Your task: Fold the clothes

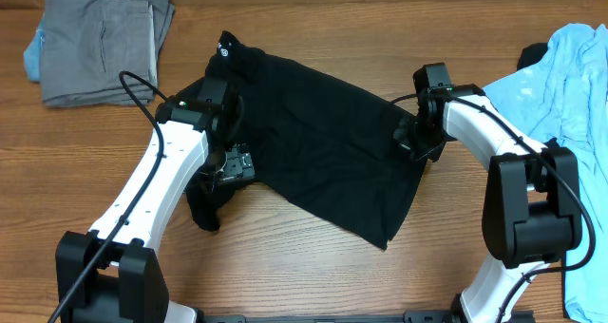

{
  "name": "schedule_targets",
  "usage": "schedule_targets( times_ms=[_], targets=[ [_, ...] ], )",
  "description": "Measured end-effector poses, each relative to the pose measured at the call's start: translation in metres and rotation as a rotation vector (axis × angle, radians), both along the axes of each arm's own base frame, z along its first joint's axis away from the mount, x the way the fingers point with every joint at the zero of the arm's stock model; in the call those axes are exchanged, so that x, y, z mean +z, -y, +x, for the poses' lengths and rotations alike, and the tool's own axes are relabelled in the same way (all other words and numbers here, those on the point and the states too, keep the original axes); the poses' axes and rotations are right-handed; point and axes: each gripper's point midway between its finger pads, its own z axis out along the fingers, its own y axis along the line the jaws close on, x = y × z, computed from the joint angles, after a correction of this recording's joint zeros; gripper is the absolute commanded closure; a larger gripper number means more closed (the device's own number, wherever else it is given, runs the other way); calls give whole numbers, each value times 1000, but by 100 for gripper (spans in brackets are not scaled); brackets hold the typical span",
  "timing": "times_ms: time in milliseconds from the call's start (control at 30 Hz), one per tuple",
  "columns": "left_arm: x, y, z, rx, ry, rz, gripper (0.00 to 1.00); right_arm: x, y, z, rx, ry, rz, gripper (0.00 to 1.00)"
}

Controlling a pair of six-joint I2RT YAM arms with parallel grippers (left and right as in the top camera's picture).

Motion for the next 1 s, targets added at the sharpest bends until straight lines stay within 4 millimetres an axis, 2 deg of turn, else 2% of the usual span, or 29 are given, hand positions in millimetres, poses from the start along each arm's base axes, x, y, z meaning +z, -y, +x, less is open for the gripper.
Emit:
schedule_targets(
  times_ms=[67, 267, 367, 433, 567, 700, 800, 933, 967, 1000],
  targets=[
    [0, 0, -1, 0, -4, 1, 0, 0, 0, 1, -2, 2, 0, 96],
    [0, 0, -1, 0, -6, 2, 0, 1, 0, 8, -2, 30, 4, 96],
    [0, 0, -1, -1, -6, 1, 0, 2, 7, 9, -21, 26, 3, 96],
    [0, 0, -1, -11, -7, 2, 0, 8, 16, 17, -47, 40, 5, 96],
    [0, 0, -1, -19, -8, 2, 0, 28, 39, 47, -109, 125, 9, 96],
    [0, 0, -1, -20, -8, 2, 0, 46, 71, 84, -179, 263, 11, 96],
    [0, -1, -2, -21, -10, 2, 0, 54, 97, 98, -233, 329, 6, 94],
    [0, -1, -2, -23, -13, 3, 0, 62, 137, 107, -311, 386, -12, 82],
    [0, -1, -2, -23, -12, 3, 0, 63, 142, 108, -319, 390, -15, 64],
    [0, -1, -2, -23, -11, 2, 0, 65, 151, 108, -333, 400, -20, 20]
  ],
)
